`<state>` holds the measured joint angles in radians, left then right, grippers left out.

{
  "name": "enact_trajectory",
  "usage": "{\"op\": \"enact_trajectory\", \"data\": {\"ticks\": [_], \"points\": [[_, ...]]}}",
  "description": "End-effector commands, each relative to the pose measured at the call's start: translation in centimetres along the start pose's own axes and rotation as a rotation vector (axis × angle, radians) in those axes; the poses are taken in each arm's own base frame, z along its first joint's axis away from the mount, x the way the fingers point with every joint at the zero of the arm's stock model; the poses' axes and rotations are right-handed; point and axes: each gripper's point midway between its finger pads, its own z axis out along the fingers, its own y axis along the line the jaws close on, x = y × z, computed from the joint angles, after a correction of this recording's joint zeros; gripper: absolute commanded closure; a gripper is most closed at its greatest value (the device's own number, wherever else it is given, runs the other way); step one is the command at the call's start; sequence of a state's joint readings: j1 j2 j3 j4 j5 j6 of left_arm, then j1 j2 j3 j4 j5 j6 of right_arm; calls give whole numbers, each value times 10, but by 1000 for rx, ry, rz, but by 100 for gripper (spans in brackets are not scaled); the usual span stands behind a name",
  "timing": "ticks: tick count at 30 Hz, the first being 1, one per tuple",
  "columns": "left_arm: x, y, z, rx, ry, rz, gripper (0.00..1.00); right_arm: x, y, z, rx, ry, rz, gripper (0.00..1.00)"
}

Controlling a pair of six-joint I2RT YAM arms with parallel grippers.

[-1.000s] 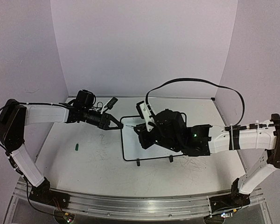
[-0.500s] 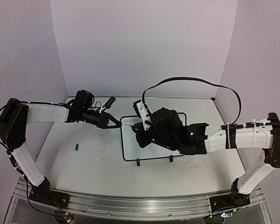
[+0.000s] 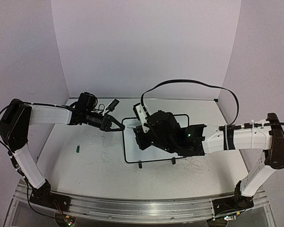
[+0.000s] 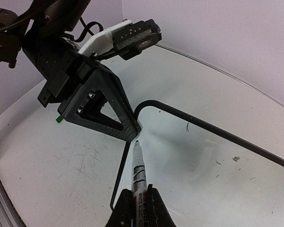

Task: Write a sentence on the whiteboard
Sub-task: Hold the whiteboard on the whiteboard stand.

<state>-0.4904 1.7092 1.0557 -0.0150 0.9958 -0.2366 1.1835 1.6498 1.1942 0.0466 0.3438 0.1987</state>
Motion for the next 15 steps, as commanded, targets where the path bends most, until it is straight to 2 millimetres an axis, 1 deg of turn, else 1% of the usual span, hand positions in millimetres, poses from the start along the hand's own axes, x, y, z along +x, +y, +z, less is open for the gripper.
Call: {"op": "enact_trajectory", "data": {"ticks": [1,7,15], "points": [[-11,-7,1,27,-23,66,85,-20,-3,1,39,-43,31,100],[-10,-8,2,23,-23,83,94,-19,-3,6,55,-36,28,100],[-9,-10,2,13,-25,102,97,-22,-8,6,88,-44,35,100]]}}
